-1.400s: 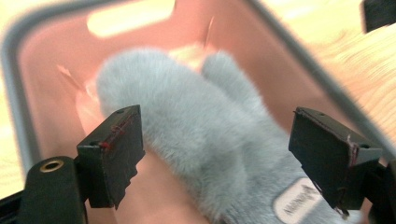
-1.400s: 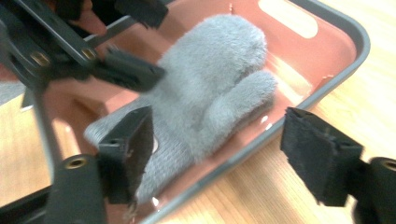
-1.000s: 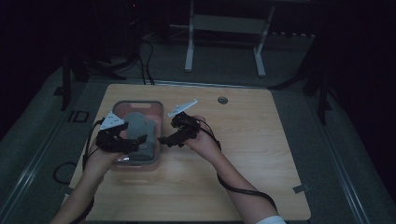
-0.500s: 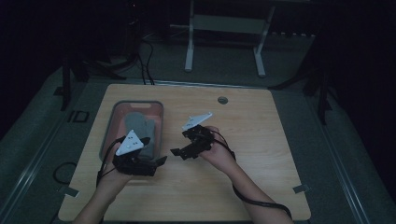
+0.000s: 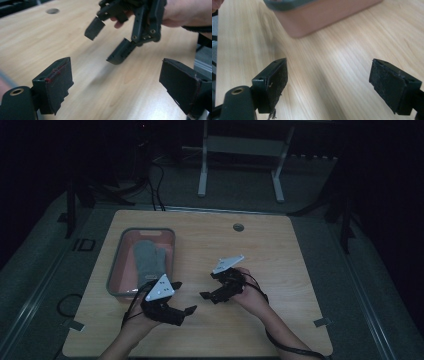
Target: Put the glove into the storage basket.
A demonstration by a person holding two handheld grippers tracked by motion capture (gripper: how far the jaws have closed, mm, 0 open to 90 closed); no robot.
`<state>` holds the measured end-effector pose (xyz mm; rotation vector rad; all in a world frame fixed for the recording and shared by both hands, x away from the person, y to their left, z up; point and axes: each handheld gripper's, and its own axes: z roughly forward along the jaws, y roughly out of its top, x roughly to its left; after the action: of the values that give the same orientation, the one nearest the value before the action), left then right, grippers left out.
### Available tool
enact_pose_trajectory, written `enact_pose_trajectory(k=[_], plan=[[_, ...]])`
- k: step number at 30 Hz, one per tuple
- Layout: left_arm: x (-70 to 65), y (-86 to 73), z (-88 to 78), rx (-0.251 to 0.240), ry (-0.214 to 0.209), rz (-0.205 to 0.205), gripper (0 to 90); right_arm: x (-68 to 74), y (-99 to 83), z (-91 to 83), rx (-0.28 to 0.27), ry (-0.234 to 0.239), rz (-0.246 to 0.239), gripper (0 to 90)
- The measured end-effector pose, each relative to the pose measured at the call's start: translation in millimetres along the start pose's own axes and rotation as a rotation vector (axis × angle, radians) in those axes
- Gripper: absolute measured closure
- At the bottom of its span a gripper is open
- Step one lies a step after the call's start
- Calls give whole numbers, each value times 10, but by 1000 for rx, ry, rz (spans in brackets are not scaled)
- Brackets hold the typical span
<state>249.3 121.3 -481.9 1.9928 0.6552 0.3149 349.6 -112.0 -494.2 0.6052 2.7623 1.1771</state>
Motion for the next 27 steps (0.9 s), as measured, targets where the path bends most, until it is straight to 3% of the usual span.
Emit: enact_pose_trajectory(k=[9, 13, 21, 27], plan=[[-96, -124, 248, 11, -83, 4, 119, -114, -367, -65, 8, -4, 34, 149], [-126, -197, 352, 24, -108, -5, 119, -165, -506, -96, -10, -11, 28, 149], [-172, -292, 517, 38, -149, -24, 119, -217, -738, -120, 14, -31, 7, 149], [-226, -313, 584, 48, -172, -13, 119, -252, -906, -194, 4, -61, 10, 149]])
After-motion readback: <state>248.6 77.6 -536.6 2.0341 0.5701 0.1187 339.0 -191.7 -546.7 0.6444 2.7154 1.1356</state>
